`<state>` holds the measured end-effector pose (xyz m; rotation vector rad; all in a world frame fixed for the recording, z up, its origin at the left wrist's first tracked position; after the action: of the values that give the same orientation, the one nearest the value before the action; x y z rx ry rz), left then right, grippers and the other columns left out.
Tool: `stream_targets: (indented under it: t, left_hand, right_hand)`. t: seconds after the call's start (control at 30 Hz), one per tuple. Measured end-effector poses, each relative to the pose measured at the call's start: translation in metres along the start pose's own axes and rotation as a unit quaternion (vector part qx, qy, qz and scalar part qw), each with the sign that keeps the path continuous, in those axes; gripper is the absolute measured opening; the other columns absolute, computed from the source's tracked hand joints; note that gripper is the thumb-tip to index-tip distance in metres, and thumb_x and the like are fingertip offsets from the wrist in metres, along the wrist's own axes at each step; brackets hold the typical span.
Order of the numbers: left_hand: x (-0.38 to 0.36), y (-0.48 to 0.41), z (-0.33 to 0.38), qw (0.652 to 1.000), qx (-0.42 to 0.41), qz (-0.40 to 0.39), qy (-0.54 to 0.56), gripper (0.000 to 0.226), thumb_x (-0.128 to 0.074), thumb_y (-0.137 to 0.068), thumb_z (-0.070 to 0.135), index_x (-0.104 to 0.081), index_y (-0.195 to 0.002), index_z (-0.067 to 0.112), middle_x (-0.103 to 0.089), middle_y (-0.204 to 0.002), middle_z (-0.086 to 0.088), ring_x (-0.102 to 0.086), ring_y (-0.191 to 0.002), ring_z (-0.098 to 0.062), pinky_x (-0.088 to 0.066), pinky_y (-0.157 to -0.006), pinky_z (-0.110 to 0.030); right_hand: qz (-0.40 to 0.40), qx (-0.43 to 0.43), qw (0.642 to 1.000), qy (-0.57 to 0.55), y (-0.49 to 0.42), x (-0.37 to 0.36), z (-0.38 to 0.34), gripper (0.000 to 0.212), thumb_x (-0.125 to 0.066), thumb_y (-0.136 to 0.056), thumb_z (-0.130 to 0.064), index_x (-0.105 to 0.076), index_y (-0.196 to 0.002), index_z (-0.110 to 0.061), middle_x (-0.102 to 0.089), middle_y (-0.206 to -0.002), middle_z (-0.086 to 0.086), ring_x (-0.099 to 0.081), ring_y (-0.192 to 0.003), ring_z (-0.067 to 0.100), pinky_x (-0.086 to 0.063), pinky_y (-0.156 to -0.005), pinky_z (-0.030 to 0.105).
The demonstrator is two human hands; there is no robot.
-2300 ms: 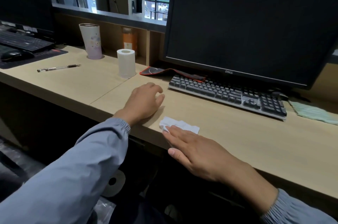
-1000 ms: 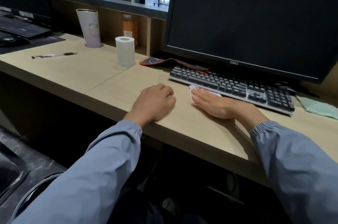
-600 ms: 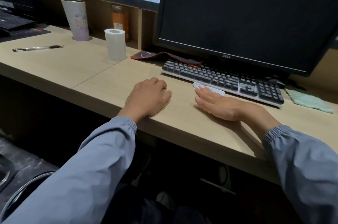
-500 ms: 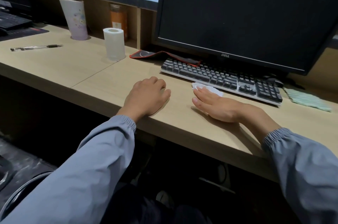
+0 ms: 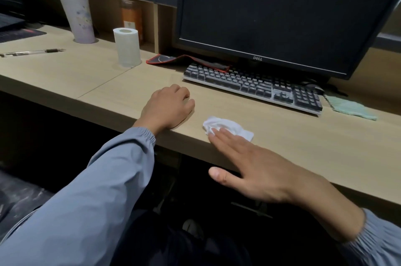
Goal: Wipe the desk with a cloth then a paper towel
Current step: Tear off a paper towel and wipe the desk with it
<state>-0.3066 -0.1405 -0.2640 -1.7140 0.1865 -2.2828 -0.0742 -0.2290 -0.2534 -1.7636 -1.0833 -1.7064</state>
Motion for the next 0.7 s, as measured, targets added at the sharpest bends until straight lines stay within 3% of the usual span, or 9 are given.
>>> stream_targets:
  t: [0.13,0.2,0.3,0.37,0.43,0.5,0.57,0.7]
  left_hand:
    - [0.001,0.001,0.001,1.0,0.001,-0.002,0.001,0.045,-0.038,-0.105,0.046,-0.058,-0.135,0.02,-0.058,-0.139,-0.006,-0.055,-0.121,-0.027,-0.04,-0.102,-0.044]
    - [0.002,0.001,0.001,1.0,0.0,-0.005,0.0,0.046,-0.038,-0.104,0.047,-0.058,-0.136,0.02,-0.058,-0.139,-0.006,-0.055,-0.121,-0.027,-0.04,-0.102,-0.044]
    - [0.001,0.001,0.001,1.0,0.003,-0.008,-0.001,0.047,-0.038,-0.104,0.048,-0.058,-0.136,0.021,-0.058,-0.14,-0.005,-0.055,-0.121,-0.026,-0.04,-0.102,-0.044]
    - [0.001,0.001,0.001,1.0,0.003,-0.01,-0.002,0.048,-0.038,-0.104,0.049,-0.057,-0.137,0.021,-0.057,-0.141,-0.005,-0.054,-0.122,-0.027,-0.04,-0.102,-0.044]
    - [0.001,0.001,0.001,1.0,0.001,-0.01,-0.003,0.048,-0.038,-0.104,0.05,-0.057,-0.137,0.021,-0.057,-0.141,-0.006,-0.054,-0.123,-0.027,-0.039,-0.102,-0.043]
    - [0.001,0.001,0.001,1.0,0.002,-0.012,-0.003,0.048,-0.038,-0.104,0.049,-0.057,-0.138,0.022,-0.057,-0.142,-0.006,-0.054,-0.124,-0.027,-0.039,-0.103,-0.043]
    - [0.001,0.0,0.002,1.0,0.006,-0.009,-0.004,0.047,-0.039,-0.104,0.049,-0.057,-0.137,0.022,-0.057,-0.142,-0.006,-0.054,-0.124,-0.027,-0.04,-0.102,-0.044]
    - [0.002,0.002,0.007,1.0,0.011,-0.003,-0.011,0.045,-0.04,-0.104,0.048,-0.057,-0.136,0.021,-0.057,-0.139,-0.006,-0.054,-0.122,-0.028,-0.04,-0.102,-0.044]
  right_hand:
    - [0.031,0.013,0.999,0.042,0.011,-0.008,-0.009,0.073,-0.017,-0.103,-0.068,0.016,-0.16,-0.036,0.029,-0.161,-0.024,0.035,-0.139,-0.014,0.018,-0.115,0.013]
    - [0.055,0.031,0.996,0.061,0.013,-0.014,-0.006,0.065,-0.016,-0.108,-0.058,0.011,-0.162,-0.032,0.023,-0.165,-0.019,0.03,-0.144,-0.009,0.014,-0.119,0.015]
    - [0.125,0.074,0.985,0.092,0.011,-0.016,0.005,0.056,-0.018,-0.11,-0.034,-0.012,-0.164,-0.023,-0.009,-0.171,-0.007,-0.003,-0.156,0.006,-0.017,-0.126,0.031]
    - [0.183,0.099,0.974,0.09,0.006,-0.009,0.008,0.052,-0.031,-0.107,-0.022,-0.035,-0.159,-0.016,-0.039,-0.162,0.001,-0.035,-0.149,0.018,-0.041,-0.114,0.038]
    - [0.224,0.106,0.965,0.085,-0.002,-0.005,0.008,0.047,-0.045,-0.103,-0.014,-0.047,-0.151,-0.012,-0.055,-0.148,0.004,-0.052,-0.134,0.024,-0.048,-0.102,0.04]
    - [0.225,0.096,0.965,0.095,-0.012,-0.009,0.01,0.052,-0.047,-0.101,-0.009,-0.043,-0.153,-0.012,-0.051,-0.153,0.004,-0.047,-0.139,0.023,-0.043,-0.107,0.039]
    - [0.205,0.082,0.969,0.107,-0.021,-0.017,0.011,0.058,-0.032,-0.101,-0.007,-0.033,-0.159,-0.014,-0.038,-0.163,0.002,-0.034,-0.15,0.021,-0.039,-0.115,0.039]
    - [0.189,0.055,0.976,0.094,-0.043,-0.016,-0.001,0.07,-0.008,-0.094,-0.015,-0.032,-0.159,-0.01,-0.037,-0.162,0.008,-0.035,-0.15,0.027,-0.046,-0.11,0.043]
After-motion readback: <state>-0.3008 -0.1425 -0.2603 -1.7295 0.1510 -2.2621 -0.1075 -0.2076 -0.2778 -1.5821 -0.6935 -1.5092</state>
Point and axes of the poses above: each hand's wrist, its own y-axis away from the middle knuckle, its own x-axis out of the back of the hand, z = x × y, the point moved 6 cm from there along -y, towards the middle knuckle
